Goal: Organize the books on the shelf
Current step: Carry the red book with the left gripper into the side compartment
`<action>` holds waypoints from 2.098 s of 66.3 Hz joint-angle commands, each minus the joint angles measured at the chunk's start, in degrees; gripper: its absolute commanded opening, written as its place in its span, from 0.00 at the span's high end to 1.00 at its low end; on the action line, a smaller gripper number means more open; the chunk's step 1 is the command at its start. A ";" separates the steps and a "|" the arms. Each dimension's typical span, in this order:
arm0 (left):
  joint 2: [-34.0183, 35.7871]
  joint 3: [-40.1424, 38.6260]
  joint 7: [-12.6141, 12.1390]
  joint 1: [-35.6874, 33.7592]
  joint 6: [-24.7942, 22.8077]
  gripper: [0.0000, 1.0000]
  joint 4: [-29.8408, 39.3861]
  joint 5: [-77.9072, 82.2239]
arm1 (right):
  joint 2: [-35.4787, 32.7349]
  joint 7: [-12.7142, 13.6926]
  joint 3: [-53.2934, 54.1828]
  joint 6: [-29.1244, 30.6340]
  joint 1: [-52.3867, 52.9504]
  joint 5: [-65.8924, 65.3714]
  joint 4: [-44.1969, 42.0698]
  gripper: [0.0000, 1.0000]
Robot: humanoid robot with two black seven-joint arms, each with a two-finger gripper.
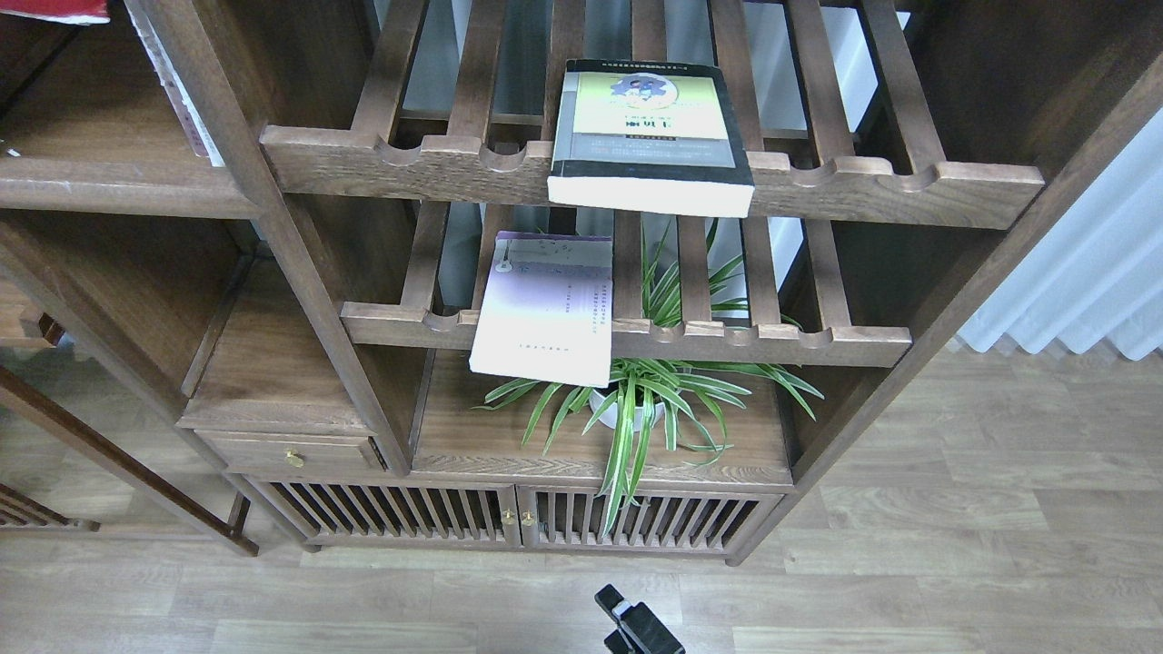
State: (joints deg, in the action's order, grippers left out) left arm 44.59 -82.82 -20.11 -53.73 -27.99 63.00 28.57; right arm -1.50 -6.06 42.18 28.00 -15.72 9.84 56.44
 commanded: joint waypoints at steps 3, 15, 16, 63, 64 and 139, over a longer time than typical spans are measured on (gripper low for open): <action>0.06 1.43 0.07 -2.52 -0.01 0.94 -3.76 0.00 | -0.61 -0.01 0.00 0.00 0.07 0.00 -0.01 0.01; -3.10 3.28 0.16 -5.86 -0.01 0.95 -4.47 0.09 | -0.61 -0.09 0.00 0.00 0.07 0.09 -0.01 0.01; -3.36 3.10 0.16 -5.95 -0.01 0.95 -4.47 0.09 | -0.61 -0.09 0.00 0.00 -0.02 0.09 -0.01 0.01; -12.76 -5.69 3.06 1.35 -0.01 0.96 -4.47 0.00 | -0.34 -0.18 0.00 0.00 -0.11 0.00 0.07 0.01; -13.03 -5.78 3.14 1.35 -0.01 0.96 -4.47 0.00 | -0.34 -0.18 0.00 0.00 -0.11 0.00 0.07 0.01; -10.31 -9.82 3.32 11.80 -0.01 0.26 1.42 -1.23 | 0.01 -0.71 0.09 0.00 0.51 0.79 -0.19 0.01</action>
State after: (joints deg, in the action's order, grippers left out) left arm 34.29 -90.65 -16.78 -45.89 -28.00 61.35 27.52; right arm -1.70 -6.37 42.20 28.00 -15.37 10.10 56.39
